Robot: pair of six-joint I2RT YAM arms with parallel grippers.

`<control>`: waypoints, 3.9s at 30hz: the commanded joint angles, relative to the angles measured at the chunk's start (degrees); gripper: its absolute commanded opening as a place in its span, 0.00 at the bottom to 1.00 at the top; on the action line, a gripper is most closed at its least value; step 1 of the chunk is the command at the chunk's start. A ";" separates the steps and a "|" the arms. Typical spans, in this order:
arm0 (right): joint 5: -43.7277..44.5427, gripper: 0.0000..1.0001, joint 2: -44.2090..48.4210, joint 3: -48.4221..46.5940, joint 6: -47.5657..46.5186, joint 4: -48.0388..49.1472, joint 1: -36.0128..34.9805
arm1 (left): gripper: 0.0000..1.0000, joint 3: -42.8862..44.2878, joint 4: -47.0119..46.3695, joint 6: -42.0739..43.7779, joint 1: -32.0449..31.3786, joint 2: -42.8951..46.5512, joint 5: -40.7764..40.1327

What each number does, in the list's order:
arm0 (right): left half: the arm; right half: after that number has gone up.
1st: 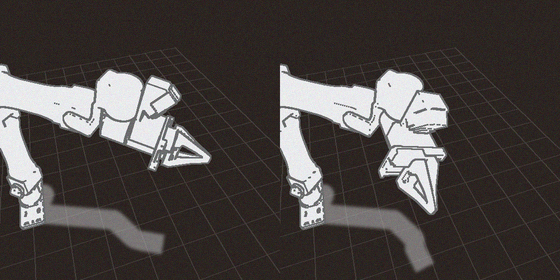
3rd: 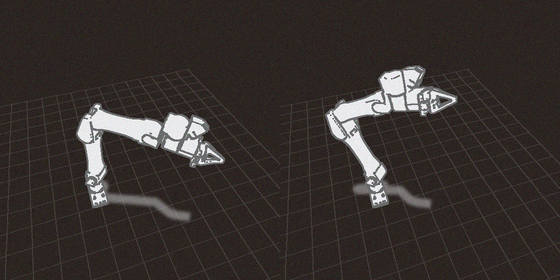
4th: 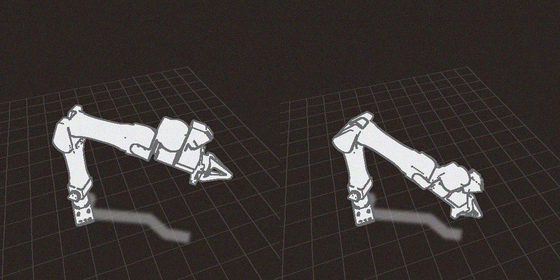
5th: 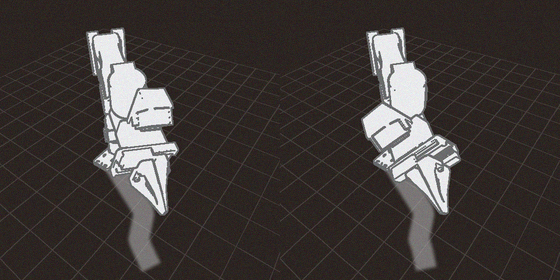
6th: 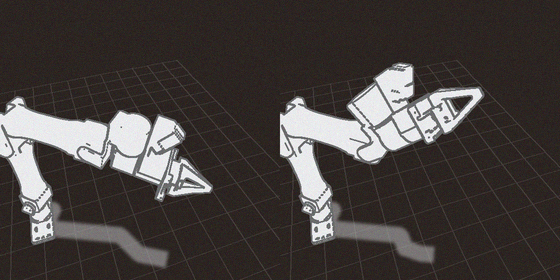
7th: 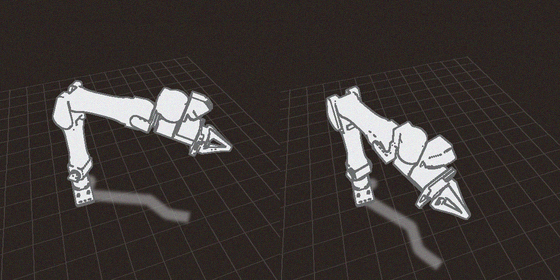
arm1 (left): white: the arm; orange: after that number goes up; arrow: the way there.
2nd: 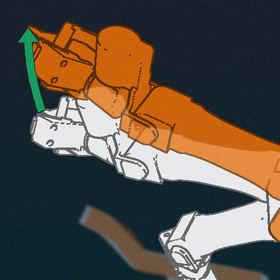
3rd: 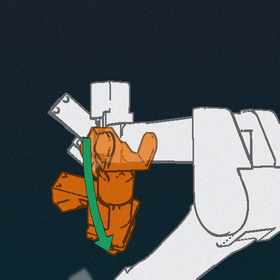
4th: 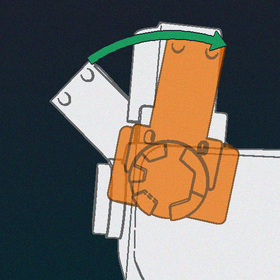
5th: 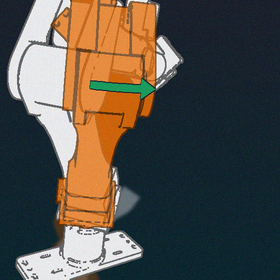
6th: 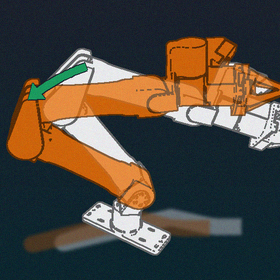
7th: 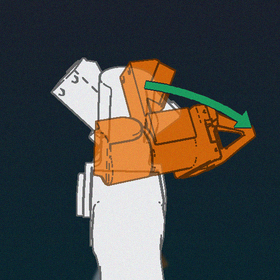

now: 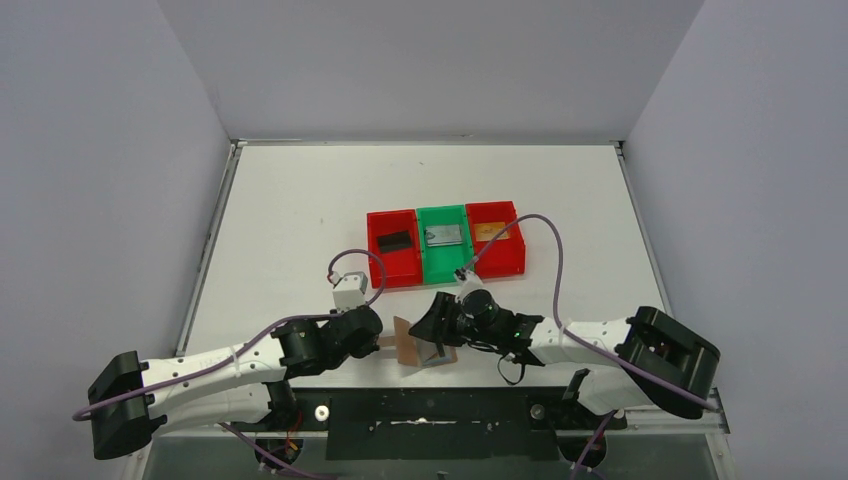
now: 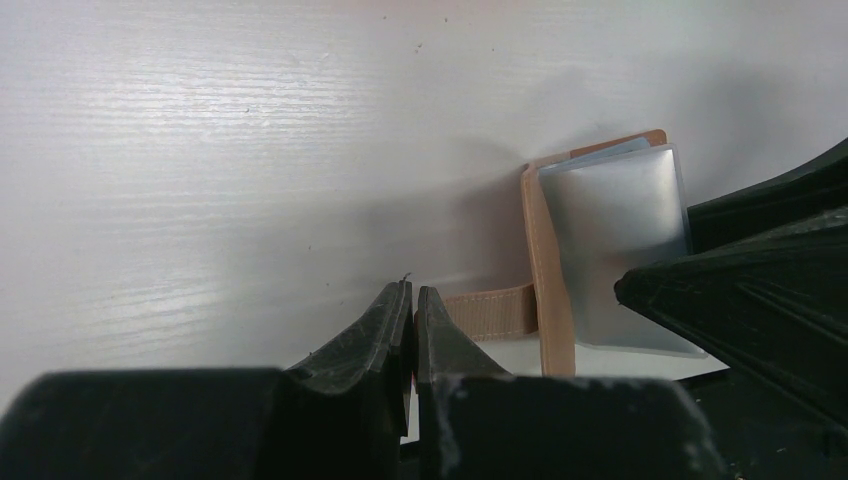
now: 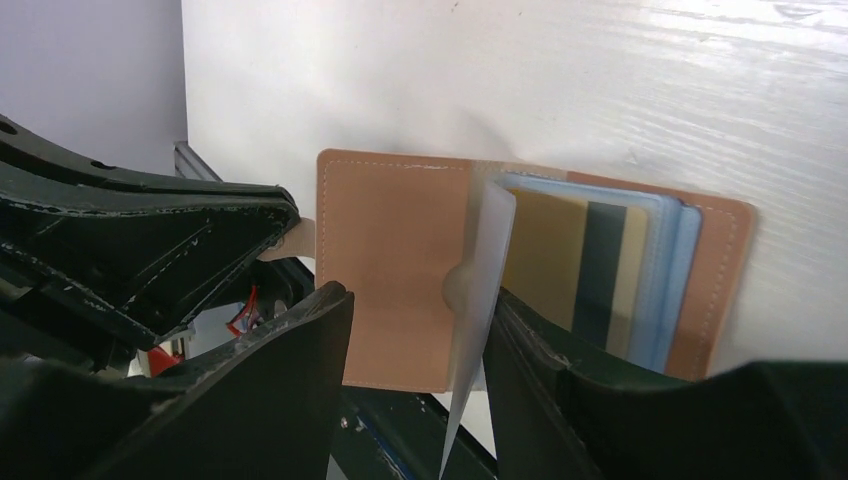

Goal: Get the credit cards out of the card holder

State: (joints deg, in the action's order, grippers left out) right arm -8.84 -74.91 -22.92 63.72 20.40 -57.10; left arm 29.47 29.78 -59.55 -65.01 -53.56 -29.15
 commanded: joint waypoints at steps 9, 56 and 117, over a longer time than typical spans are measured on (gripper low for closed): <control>-7.85 0.55 -10.35 -10.42 -3.65 7.32 -1.48 | 0.00 0.85 1.53 -3.20 0.50 4.41 -4.29; 5.82 0.32 -18.19 -5.93 7.87 8.43 -3.08 | 0.03 -8.64 -20.46 -6.30 2.03 0.90 11.85; 17.10 0.18 -2.47 -2.67 2.96 -16.49 -1.66 | 0.30 -2.23 -29.45 0.00 7.47 -22.65 21.56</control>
State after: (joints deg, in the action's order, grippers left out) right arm 7.05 -77.43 -27.18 65.43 2.17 -58.85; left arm 28.67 2.48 -57.21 -58.50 -75.94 -8.21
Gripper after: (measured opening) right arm 0.185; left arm 0.298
